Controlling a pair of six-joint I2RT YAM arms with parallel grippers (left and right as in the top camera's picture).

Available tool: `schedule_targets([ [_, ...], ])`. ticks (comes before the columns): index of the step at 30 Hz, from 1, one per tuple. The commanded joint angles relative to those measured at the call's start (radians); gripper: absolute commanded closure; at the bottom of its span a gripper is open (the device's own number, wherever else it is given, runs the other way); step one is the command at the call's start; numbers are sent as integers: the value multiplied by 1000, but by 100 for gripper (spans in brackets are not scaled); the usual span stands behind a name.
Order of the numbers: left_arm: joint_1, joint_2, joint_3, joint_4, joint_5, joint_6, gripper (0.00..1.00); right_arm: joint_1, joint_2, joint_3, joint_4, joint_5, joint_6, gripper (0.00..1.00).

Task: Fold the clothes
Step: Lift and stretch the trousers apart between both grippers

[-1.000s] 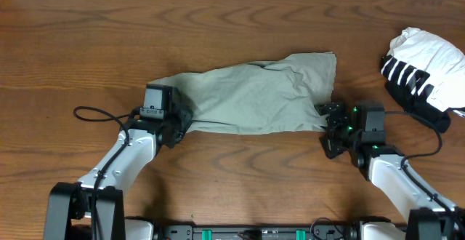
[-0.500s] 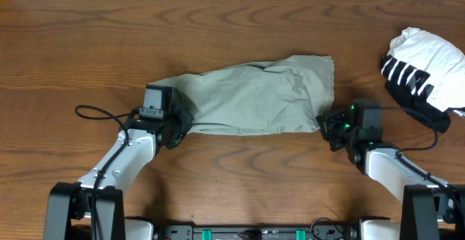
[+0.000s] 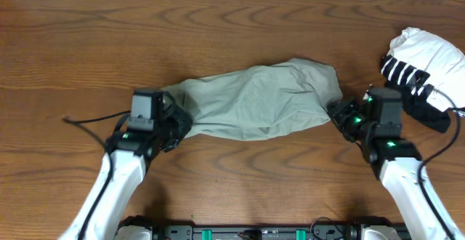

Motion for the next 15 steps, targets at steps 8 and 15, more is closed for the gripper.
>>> schedule_targets([
  [8,3,-364,16,-76,71,6,94,-10,-88,414,-509,194,-351,99],
  [15,3,-545,46,-101,153,-20,94,-10,-98,580,-687,194,-375,99],
])
